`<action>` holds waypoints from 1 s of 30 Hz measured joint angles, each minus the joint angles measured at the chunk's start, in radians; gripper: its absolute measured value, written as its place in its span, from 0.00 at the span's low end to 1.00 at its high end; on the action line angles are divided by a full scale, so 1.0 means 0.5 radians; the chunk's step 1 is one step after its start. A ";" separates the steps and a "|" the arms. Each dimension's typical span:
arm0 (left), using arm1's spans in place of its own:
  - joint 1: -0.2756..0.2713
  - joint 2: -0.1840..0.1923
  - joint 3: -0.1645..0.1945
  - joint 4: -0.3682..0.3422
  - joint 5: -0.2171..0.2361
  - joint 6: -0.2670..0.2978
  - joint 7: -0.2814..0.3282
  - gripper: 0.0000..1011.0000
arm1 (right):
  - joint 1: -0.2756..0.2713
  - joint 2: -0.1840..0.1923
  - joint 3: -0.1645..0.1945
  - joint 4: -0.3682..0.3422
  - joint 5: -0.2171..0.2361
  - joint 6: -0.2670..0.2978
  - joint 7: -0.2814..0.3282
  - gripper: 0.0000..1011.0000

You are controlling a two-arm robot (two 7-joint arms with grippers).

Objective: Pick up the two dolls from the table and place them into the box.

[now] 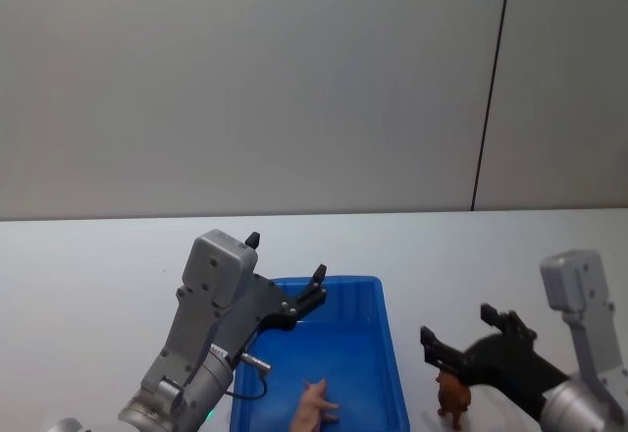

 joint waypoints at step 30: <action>0.000 0.000 0.000 0.000 0.000 0.000 0.000 0.99 | -0.143 0.008 -0.042 0.073 -0.003 0.165 -0.092 0.80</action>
